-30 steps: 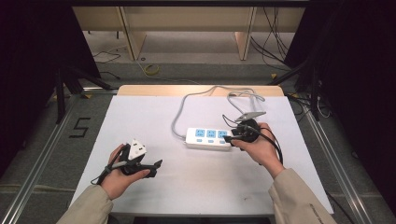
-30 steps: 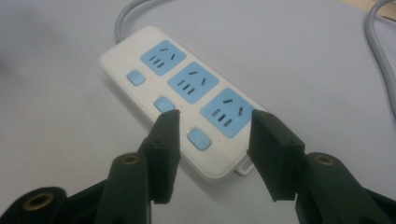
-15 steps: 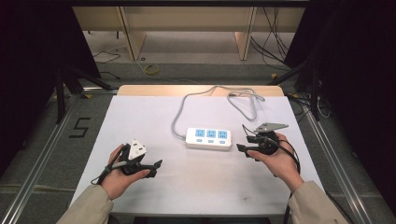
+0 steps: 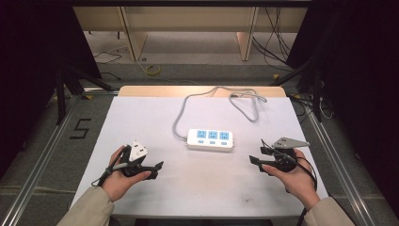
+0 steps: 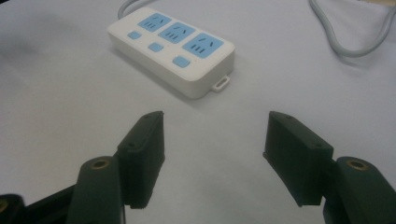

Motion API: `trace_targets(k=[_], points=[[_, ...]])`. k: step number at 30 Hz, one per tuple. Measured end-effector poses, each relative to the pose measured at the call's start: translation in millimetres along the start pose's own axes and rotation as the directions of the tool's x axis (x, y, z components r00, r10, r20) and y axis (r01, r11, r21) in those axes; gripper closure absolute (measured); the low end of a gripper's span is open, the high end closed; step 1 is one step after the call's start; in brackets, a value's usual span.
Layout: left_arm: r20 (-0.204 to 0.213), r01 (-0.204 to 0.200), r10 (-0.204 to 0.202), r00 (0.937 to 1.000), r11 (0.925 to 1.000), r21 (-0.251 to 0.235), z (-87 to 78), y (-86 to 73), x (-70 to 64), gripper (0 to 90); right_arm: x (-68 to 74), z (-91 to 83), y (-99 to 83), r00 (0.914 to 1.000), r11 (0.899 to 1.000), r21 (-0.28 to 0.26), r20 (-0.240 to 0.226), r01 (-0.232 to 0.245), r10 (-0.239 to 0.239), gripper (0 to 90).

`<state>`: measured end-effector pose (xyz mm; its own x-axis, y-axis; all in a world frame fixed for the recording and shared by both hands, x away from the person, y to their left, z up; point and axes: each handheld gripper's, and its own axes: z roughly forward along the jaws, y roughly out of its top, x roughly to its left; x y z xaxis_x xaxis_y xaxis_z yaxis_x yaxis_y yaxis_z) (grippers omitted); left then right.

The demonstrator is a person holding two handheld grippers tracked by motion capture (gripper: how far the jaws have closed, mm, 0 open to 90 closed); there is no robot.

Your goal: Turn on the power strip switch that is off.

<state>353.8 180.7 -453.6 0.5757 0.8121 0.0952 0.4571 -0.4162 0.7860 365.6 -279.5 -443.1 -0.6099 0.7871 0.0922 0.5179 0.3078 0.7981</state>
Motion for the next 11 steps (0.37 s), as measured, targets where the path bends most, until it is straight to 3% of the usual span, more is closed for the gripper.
trace_targets(k=[11], points=[[0.002,0.0,0.0,1.0,1.0,0.007,1.1,-0.2,0.3,15.9,1.7,-7.8,-10.7,0.9999,1.0,-0.023,0.009,0.006,-0.005,36.1]])
